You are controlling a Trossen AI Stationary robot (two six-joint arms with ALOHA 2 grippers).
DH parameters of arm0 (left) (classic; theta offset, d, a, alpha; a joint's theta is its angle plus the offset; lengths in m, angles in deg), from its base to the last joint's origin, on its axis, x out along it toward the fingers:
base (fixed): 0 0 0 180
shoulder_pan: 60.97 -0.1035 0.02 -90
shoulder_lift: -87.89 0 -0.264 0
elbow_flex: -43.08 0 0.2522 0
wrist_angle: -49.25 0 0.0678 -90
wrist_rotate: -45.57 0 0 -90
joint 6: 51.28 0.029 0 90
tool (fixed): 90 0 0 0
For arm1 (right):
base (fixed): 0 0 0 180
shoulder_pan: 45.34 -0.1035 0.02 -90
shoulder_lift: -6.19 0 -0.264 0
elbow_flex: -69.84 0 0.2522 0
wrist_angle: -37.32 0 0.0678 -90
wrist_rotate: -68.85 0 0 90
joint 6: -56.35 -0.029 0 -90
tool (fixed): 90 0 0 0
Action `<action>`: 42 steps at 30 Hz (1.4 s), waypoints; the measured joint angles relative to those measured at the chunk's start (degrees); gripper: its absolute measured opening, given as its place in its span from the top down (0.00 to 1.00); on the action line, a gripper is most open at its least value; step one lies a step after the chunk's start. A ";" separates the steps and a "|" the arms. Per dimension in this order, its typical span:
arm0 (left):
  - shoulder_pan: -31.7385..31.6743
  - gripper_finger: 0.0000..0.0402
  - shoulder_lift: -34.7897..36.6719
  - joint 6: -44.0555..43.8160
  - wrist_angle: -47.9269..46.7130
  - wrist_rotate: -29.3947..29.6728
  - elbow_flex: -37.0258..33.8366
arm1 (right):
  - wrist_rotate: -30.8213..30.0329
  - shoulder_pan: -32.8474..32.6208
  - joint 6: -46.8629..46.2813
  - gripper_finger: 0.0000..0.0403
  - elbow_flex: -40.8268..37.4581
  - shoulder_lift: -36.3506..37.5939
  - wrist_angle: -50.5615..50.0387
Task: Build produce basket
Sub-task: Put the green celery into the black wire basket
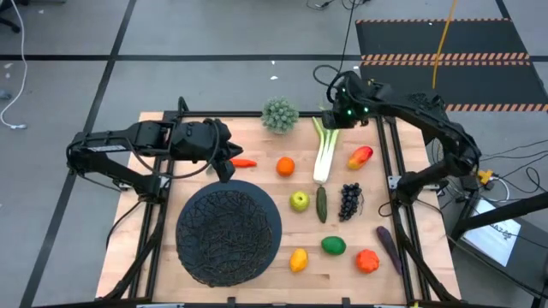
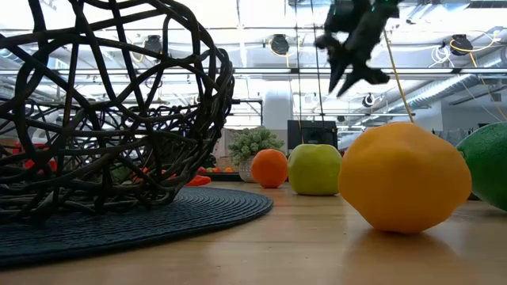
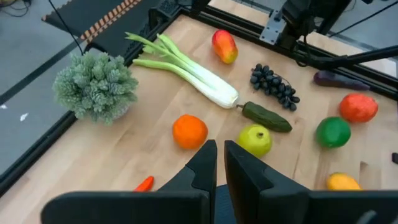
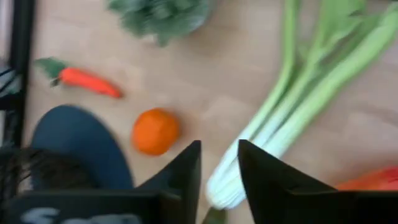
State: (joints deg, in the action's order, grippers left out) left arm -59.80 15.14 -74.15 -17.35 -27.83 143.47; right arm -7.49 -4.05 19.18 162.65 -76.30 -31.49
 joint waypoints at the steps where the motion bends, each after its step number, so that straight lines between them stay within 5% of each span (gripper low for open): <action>1: -0.02 0.91 0.00 -0.21 0.00 0.09 0.00 | -0.07 0.93 0.92 0.69 0.00 -1.00 0.32; 16: -1.69 0.91 0.00 -4.81 -0.04 3.04 0.02 | -1.59 8.21 5.08 0.32 -7.08 -10.29 7.11; 28: -5.80 0.91 0.00 -4.88 -0.04 3.10 0.02 | -0.32 10.91 -0.92 0.32 -21.29 -10.24 22.64; 42: -8.66 0.91 0.00 -6.19 -0.01 3.05 0.04 | -1.52 10.16 -4.17 0.33 -28.07 -10.22 34.61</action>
State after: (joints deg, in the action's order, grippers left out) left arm -68.45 15.14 -80.33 -17.36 -24.78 143.52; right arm -9.01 6.11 15.01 134.57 -86.52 3.12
